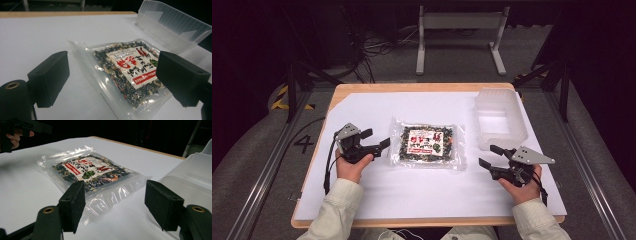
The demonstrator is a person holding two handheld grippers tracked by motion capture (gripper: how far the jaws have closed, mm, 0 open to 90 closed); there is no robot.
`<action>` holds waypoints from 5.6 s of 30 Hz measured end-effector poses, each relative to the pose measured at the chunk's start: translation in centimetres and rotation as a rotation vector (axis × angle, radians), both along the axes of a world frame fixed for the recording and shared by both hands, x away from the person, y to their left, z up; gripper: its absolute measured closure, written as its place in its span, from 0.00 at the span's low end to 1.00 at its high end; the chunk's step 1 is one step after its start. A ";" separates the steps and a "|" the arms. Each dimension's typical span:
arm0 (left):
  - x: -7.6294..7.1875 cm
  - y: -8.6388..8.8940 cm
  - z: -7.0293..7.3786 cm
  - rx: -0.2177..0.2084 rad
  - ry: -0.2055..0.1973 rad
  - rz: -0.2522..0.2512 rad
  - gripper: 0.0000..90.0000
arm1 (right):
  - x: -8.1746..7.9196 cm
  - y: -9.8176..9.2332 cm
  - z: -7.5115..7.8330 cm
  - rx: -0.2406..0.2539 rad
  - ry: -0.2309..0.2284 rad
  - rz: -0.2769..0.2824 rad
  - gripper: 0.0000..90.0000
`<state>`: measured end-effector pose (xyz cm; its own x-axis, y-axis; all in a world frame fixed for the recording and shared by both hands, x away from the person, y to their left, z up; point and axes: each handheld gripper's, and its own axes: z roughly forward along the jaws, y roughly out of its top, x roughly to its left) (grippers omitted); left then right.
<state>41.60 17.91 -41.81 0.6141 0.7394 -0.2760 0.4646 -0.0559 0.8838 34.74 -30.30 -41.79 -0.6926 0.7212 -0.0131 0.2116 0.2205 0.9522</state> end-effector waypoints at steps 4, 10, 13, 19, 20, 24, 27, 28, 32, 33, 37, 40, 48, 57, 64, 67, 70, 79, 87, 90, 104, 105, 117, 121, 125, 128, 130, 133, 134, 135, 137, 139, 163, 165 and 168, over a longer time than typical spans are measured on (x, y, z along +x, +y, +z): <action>0.4 -0.7 -0.7 0.034 0.041 -0.020 0.14 | -0.1 -0.2 -0.1 0.000 0.000 -0.003 0.37; 0.8 -1.4 -1.7 0.079 0.113 -0.031 0.13 | -0.1 -0.3 -0.2 0.003 0.006 -0.006 0.37; 0.9 -1.5 -2.0 0.101 0.128 -0.039 0.14 | -0.2 -0.3 -0.2 0.000 0.005 -0.008 0.37; 1.1 -2.1 -2.8 0.124 0.201 -0.089 0.25 | -0.2 -0.5 -0.3 0.000 0.008 -0.010 0.37; 1.2 -2.2 -2.9 0.126 0.206 -0.096 0.27 | -0.2 -0.5 -0.3 -0.004 0.011 -0.011 0.37; 1.2 -2.2 -3.0 0.148 0.226 -0.091 0.31 | -0.3 -0.5 -0.3 -0.005 0.010 -0.011 0.37; 1.2 -2.3 -3.2 0.154 0.239 -0.090 0.30 | -0.3 -0.6 -0.3 -0.007 0.011 -0.012 0.37; 1.3 -2.4 -3.3 0.159 0.242 -0.095 0.29 | -0.3 -0.6 -0.4 -0.009 0.013 -0.011 0.37; 1.3 -2.5 -3.5 0.182 0.260 -0.107 0.28 | -0.3 -0.6 -0.3 -0.010 0.010 -0.010 0.37; 1.3 -2.5 -3.5 0.181 0.266 -0.109 0.28 | -0.3 -0.6 -0.4 -0.010 0.011 -0.009 0.37; 1.3 -2.6 -3.5 0.192 0.260 -0.116 0.29 | -0.3 -0.6 -0.4 -0.013 0.011 -0.007 0.37; 1.1 -2.9 -3.5 0.205 0.250 -0.147 0.30 | -0.3 -0.6 -0.4 -0.013 0.012 -0.006 0.37; 0.8 -3.4 -3.4 0.244 0.235 -0.150 0.33 | -0.3 -0.6 -0.4 -0.013 0.010 -0.002 0.37; 0.6 -3.8 -3.3 0.290 0.215 -0.163 0.38 | -0.3 -0.5 -0.4 -0.012 0.007 0.001 0.36; 0.4 -3.9 -3.1 0.277 0.250 -0.158 0.52 | -0.2 -0.4 -0.5 -0.008 0.009 0.007 0.36; 0.4 -3.8 -3.0 0.258 0.270 -0.167 0.60 | -0.2 -0.4 -0.5 -0.006 0.009 0.008 0.36; 0.3 -3.8 -3.0 0.241 0.304 -0.176 0.70 | -0.2 -0.4 -0.5 -0.006 0.010 0.009 0.36; 0.4 -3.3 -3.2 0.135 0.374 -0.145 0.83 | -0.2 -0.4 -0.5 -0.003 0.010 0.014 0.35; 0.0 -2.8 -3.4 0.051 0.364 -0.103 0.95 | -0.2 -0.5 -0.5 -0.007 0.009 0.017 0.35; -0.1 -2.6 -3.0 0.022 0.338 -0.108 0.99 | -0.2 -0.5 -0.5 -0.009 0.010 0.017 0.35; -1.5 -2.1 -0.3 -0.070 0.252 -0.169 0.99 | -0.2 -0.5 -0.5 -0.011 -0.001 0.016 0.35; -1.7 -2.1 0.0 -0.068 0.250 -0.175 0.99 | -0.2 -0.5 -0.5 -0.009 -0.002 0.015 0.35; -4.5 -2.2 6.0 -0.012 0.044 -0.250 0.99 | -0.2 -0.3 -0.5 -0.006 0.003 0.021 0.36; -5.5 -2.3 7.7 0.019 -0.023 -0.272 1.00 | -0.2 -0.2 -0.4 -0.002 0.003 0.023 0.36; -6.4 -1.9 9.2 0.035 -0.076 -0.277 1.00 | -0.1 0.0 -0.4 -0.003 0.005 0.027 0.37; -6.9 -1.5 10.1 0.034 -0.105 -0.279 1.00 | -0.1 0.1 -0.4 -0.001 0.006 0.031 0.37; -7.2 -1.2 10.7 0.044 -0.123 -0.274 1.00 | -0.1 0.1 -0.4 0.002 0.006 0.031 0.37; -7.6 -0.7 11.6 0.071 -0.153 -0.269 1.00 | -0.1 0.1 -0.4 0.003 0.006 0.031 0.37; -7.6 -0.6 11.8 0.077 -0.158 -0.271 1.00 | -0.1 0.1 -0.4 0.005 0.005 0.030 0.37; -7.7 -0.4 12.0 0.080 -0.159 -0.275 1.00 | -0.1 0.1 -0.3 0.005 0.003 0.030 0.37; -8.0 -0.1 12.4 0.093 -0.166 -0.274 1.00 | -0.2 0.1 -0.3 0.011 -0.001 0.031 0.37; -8.2 0.2 12.8 0.104 -0.170 -0.268 1.00 | -0.2 0.2 -0.2 0.016 -0.009 0.034 0.37; -9.5 0.5 15.4 0.185 -0.175 -0.345 0.99 | -0.4 2.7 4.5 -0.028 -0.057 0.174 0.40; -9.5 0.3 15.5 0.181 -0.185 -0.350 0.99 | -0.2 3.8 6.3 -0.020 -0.084 0.226 0.40; -9.6 0.4 15.8 0.172 -0.197 -0.353 0.99 | 0.2 5.1 8.1 -0.026 -0.113 0.270 0.39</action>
<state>31.99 18.28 -26.03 0.8660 0.4996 -0.0199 0.2144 -0.3351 0.9175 34.99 -25.15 -33.73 -0.8525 0.5094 -0.1172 0.0351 0.2795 0.9595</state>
